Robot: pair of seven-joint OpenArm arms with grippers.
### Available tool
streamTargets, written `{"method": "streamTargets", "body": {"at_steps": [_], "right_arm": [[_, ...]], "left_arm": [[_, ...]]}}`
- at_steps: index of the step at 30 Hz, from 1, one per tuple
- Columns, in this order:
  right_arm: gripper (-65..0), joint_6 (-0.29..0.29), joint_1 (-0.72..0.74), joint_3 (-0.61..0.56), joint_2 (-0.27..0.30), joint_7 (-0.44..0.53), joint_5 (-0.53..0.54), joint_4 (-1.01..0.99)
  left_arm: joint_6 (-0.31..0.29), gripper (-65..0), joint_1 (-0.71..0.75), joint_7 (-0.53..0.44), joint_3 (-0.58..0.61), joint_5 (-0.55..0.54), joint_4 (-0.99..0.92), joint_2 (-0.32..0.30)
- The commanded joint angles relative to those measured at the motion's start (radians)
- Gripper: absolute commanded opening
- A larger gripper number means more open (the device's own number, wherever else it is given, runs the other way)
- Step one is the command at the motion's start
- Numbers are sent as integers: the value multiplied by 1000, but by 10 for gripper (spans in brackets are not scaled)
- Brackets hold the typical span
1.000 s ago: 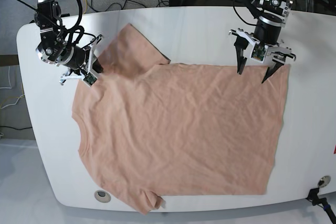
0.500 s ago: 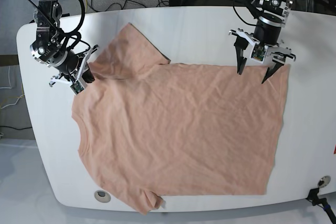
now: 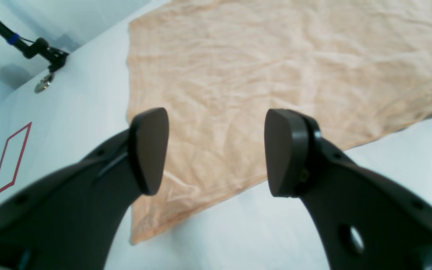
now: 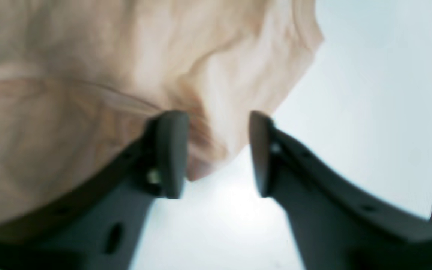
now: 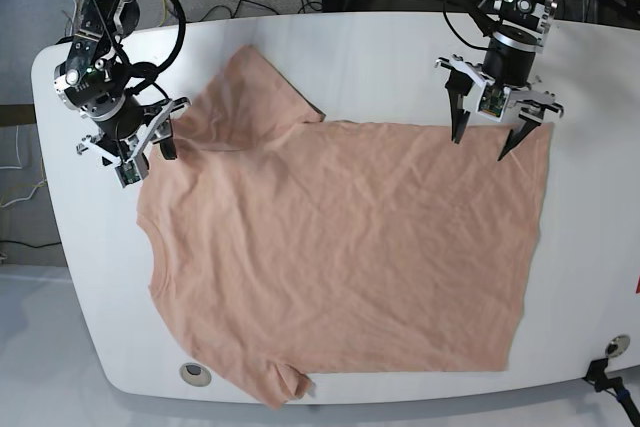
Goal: Fold the T-shirt properly
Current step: 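Reposition right gripper along the shoulder edge, left gripper above hem corner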
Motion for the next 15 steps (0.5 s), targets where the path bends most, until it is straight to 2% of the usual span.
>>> {"method": "streamTargets", "body": {"at_steps": [1,10,13,15], "right_arm": [[-323,-1,7,27,-26,-5,15,51],[-326,-1,4,221,-242,-116,15,94],[-326,-1,4,280,-293,-165,17,94],[-326,-1,3,320,-311,-202,58,94]], "left_arm": [[9,-268,-1,-22,-4,-6,16,-7],[9,-268,-1,-22,-4,-9,15,-7],[9,-268,-3,-22,-4,-9,15,-7],[9,-268,-15,-22,-4,-9,15,-7]]}}
